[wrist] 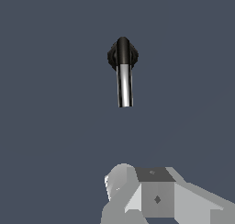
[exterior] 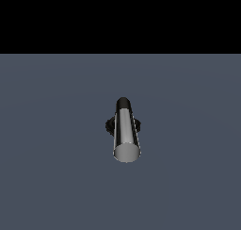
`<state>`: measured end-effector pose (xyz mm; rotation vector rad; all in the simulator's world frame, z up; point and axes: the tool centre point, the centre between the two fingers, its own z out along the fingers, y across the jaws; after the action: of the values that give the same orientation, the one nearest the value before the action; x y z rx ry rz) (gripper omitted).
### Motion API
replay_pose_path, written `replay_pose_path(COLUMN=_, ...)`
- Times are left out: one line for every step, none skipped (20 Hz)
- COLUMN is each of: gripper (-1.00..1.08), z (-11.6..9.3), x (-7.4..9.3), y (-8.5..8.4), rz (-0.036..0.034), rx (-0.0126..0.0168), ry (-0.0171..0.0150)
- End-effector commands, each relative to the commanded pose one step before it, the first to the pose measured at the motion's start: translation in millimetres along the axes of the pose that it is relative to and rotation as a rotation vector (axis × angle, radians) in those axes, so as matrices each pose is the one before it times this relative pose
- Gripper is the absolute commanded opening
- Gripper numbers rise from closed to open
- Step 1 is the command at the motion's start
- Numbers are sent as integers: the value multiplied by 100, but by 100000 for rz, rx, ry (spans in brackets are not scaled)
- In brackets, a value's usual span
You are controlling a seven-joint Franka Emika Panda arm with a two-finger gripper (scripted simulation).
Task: Turn on the faucet by rotating a designated handle.
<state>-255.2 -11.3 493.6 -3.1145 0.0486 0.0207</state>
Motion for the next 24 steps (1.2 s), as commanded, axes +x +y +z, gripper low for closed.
replay_pose_path(gripper=-100, z=0, x=0, y=1, rz=0, rx=0, ry=0)
replay_pose_path(gripper=-100, z=23, x=3, y=1, rz=0, rx=0, ry=0)
replay_pose_path(gripper=-100, z=68, x=9, y=2, rz=0, rx=0, ry=0)
replay_pose_path(gripper=-100, z=112, x=10, y=-25, rz=-67, rx=-16, ry=7)
replay_pose_path(gripper=-100, z=158, x=16, y=-23, rz=-67, rx=-14, ry=6)
replay_pose_path(gripper=-100, z=205, x=22, y=-21, rz=-67, rx=-14, ry=6)
replay_pose_path(gripper=-100, z=251, x=27, y=-26, rz=-82, rx=-18, ry=7)
replay_pose_path(gripper=-100, z=298, x=33, y=-30, rz=-95, rx=-20, ry=9)
replay_pose_path(gripper=-100, z=346, x=38, y=-37, rz=-117, rx=-25, ry=11)
replay_pose_path(gripper=-100, z=395, x=43, y=-43, rz=-135, rx=-29, ry=12)
replay_pose_path(gripper=-100, z=445, x=48, y=-48, rz=-150, rx=-32, ry=14)
replay_pose_path(gripper=-100, z=494, x=53, y=-58, rz=-178, rx=-38, ry=16)
replay_pose_path(gripper=-100, z=543, x=58, y=-61, rz=-190, rx=-40, ry=17)
replay_pose_path(gripper=-100, z=591, x=64, y=-65, rz=-202, rx=-43, ry=18)
replay_pose_path(gripper=-100, z=638, x=69, y=-68, rz=-213, rx=-45, ry=19)
replay_pose_path(gripper=-100, z=683, x=74, y=-74, rz=-233, rx=-49, ry=21)
replay_pose_path(gripper=-100, z=727, x=78, y=-81, rz=-252, rx=-53, ry=23)
replay_pose_path(gripper=-100, z=769, x=83, y=-83, rz=-261, rx=-55, ry=24)
replay_pose_path(gripper=-100, z=810, x=87, y=-92, rz=-286, rx=-60, ry=26)
replay_pose_path(gripper=-100, z=849, x=92, y=-94, rz=-293, rx=-62, ry=26)
replay_pose_path(gripper=-100, z=886, x=96, y=-99, rz=-309, rx=-65, ry=28)
replay_pose_path(gripper=-100, z=917, x=99, y=-103, rz=-323, rx=-67, ry=29)
replay_pose_path(gripper=-100, z=912, x=100, y=-98, rz=-309, rx=-64, ry=28)
replay_pose_path(gripper=-100, z=898, x=98, y=-101, rz=-316, rx=-66, ry=28)
